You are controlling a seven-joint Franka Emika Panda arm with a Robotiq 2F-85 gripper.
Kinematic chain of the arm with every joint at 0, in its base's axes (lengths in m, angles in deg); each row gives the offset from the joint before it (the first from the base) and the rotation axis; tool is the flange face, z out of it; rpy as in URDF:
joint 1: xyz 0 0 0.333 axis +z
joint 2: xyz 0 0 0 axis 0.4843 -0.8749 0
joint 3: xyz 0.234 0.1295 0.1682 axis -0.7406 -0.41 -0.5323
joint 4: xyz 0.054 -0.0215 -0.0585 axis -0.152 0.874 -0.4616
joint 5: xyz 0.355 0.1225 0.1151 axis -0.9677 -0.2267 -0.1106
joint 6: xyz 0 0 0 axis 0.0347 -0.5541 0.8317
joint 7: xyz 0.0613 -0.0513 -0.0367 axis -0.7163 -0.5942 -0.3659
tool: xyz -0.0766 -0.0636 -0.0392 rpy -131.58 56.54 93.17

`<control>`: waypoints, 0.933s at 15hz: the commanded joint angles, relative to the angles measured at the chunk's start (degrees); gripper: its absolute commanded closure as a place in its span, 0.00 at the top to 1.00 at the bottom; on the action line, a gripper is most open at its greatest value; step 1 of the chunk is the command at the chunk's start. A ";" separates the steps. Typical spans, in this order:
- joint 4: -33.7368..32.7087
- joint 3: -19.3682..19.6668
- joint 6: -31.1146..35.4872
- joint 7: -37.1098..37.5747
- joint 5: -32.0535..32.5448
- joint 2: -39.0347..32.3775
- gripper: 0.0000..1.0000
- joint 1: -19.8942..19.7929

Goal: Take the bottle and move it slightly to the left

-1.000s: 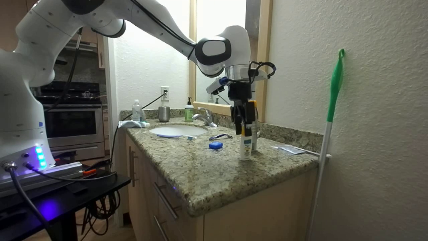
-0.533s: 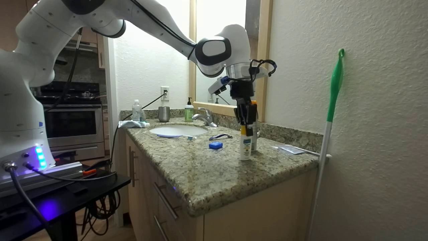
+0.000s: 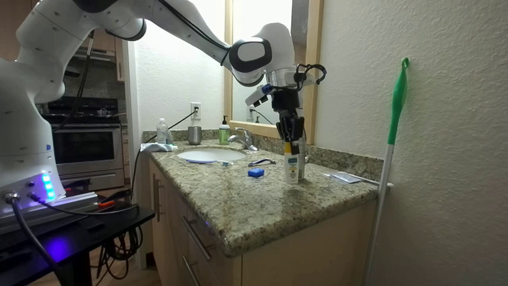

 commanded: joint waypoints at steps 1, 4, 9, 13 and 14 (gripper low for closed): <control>12.13 -3.05 2.30 -9.94 -1.30 12.47 0.06 -0.91; 19.31 -3.95 4.43 -18.12 -2.06 21.48 0.06 -0.19; 32.60 -3.24 8.37 -27.76 -4.64 37.39 0.06 6.43; 31.61 1.03 5.35 -24.71 -4.22 38.81 0.26 13.22; 33.12 1.31 5.38 -24.58 -4.11 40.53 0.26 14.25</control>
